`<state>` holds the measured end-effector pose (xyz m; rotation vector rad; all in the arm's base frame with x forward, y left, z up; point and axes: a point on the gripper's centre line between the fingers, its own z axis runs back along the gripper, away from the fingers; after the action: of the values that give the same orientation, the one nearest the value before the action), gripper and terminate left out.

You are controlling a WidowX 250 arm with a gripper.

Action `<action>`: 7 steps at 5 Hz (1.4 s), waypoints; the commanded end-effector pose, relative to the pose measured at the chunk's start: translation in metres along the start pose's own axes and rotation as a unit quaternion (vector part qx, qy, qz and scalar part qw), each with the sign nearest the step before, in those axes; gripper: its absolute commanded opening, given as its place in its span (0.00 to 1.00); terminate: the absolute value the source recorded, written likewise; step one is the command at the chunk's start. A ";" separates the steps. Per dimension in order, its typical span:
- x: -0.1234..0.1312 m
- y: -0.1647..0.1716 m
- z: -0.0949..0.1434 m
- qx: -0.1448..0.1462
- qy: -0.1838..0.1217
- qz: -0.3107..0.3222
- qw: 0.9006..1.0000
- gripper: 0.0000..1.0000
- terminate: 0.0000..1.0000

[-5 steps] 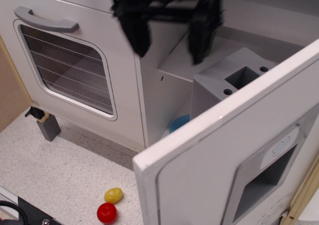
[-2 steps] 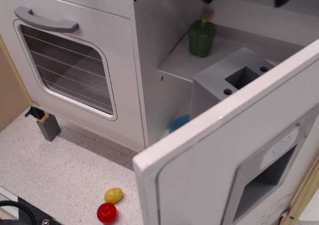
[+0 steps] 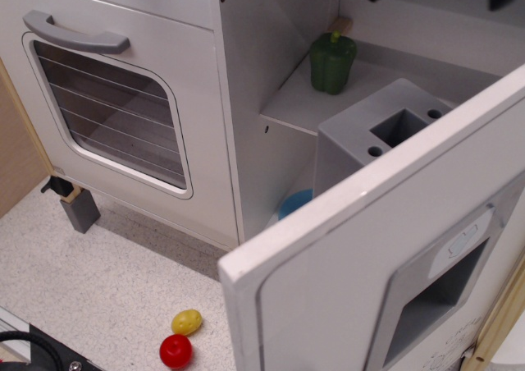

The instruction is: Close fridge

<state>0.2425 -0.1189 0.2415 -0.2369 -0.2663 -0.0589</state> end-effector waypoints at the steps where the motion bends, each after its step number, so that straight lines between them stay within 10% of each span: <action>1: -0.019 -0.020 0.011 -0.032 -0.013 -0.079 0.996 1.00 0.00; 7: -0.002 0.030 -0.016 0.071 -0.040 -0.053 0.995 1.00 0.00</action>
<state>0.2480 -0.0965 0.2044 -0.0731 -0.3123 -0.1321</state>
